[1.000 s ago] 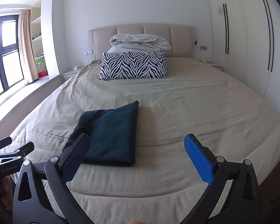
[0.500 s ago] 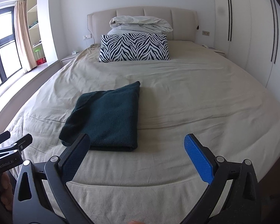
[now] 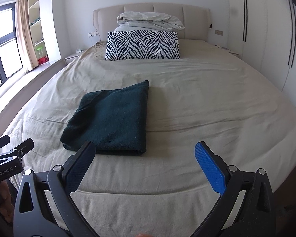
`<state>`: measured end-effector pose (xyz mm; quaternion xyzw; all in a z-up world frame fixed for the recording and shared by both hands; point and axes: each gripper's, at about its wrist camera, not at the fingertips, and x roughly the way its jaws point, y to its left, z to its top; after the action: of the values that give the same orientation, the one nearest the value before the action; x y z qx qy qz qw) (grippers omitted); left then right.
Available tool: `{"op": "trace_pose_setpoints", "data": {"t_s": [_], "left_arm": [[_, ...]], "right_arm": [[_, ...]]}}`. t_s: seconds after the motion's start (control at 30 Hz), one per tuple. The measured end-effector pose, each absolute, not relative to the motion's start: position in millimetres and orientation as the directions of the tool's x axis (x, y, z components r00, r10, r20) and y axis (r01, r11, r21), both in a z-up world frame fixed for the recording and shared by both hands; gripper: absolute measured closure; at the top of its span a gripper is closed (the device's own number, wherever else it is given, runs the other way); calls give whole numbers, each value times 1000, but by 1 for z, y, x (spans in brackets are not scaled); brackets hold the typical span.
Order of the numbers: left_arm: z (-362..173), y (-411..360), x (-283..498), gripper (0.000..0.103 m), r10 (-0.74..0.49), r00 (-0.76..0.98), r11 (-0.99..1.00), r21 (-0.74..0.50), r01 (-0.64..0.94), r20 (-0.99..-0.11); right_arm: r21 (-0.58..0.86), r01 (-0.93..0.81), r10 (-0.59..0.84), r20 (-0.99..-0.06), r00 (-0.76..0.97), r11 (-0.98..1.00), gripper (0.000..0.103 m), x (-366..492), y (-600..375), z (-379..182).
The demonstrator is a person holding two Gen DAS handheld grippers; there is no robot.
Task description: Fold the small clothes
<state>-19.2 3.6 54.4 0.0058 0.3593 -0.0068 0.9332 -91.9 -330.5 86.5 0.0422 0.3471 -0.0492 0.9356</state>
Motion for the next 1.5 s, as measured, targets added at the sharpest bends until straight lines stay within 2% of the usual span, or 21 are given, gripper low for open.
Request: {"op": "trace_pose_setpoints", "data": {"t_s": [1.5], "left_arm": [[45,6,-21,0,-11,729,1000,6,20,-685]], "right_arm": [[39,118,-62,-671,739,992,0,-88,-322,76]]}}
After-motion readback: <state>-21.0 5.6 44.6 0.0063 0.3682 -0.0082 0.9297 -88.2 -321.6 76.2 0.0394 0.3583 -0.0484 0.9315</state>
